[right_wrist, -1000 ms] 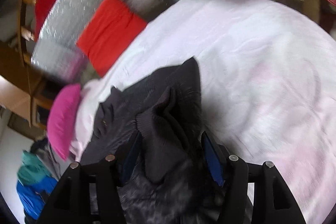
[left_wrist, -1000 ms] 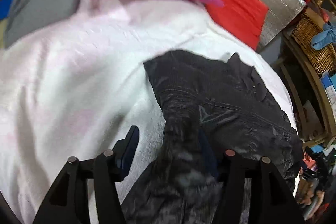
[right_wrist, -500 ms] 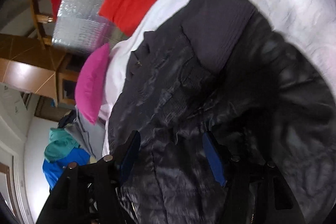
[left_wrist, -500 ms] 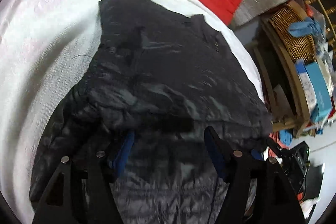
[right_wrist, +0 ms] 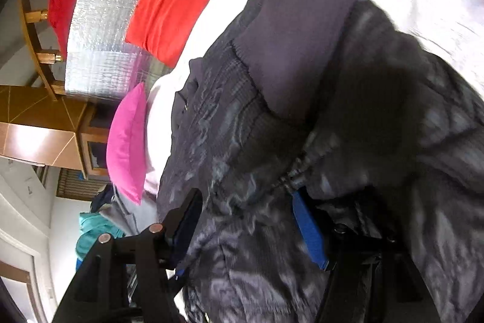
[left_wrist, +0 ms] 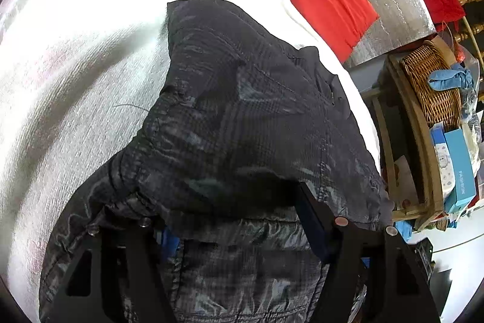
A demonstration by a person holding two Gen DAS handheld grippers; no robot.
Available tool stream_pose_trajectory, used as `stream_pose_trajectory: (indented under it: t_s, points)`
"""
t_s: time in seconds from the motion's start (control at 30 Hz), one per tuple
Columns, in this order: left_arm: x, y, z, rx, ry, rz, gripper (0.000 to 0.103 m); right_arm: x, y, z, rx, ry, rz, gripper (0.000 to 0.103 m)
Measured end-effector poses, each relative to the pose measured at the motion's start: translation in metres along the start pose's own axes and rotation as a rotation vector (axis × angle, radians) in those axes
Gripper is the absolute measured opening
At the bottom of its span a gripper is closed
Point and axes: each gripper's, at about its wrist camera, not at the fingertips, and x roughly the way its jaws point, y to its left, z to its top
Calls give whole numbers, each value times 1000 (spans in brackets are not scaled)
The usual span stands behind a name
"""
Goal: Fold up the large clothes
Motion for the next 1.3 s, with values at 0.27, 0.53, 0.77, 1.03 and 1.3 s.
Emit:
stream_pose_trajectory:
  t_s: [0.27,0.53,0.77,1.03,1.3]
  points:
    - [14,-17,2,47,-8,63,70,-6,-17,11,65,-77,-51,65]
    - [17,-22,2,78,-6,81,70,1,-13,20,18,-182,-53,41]
    - [8,-26,-2,132,-39,138,44,-24,11,5,-125,-271,-74,36]
    - [15,-30,-7,226,-13,231,46,-17,-1,0,-119,-191,-178,35]
    - [5,-25,-9,194,33,189,67,-31,-3,1,-55,-160,-78,73]
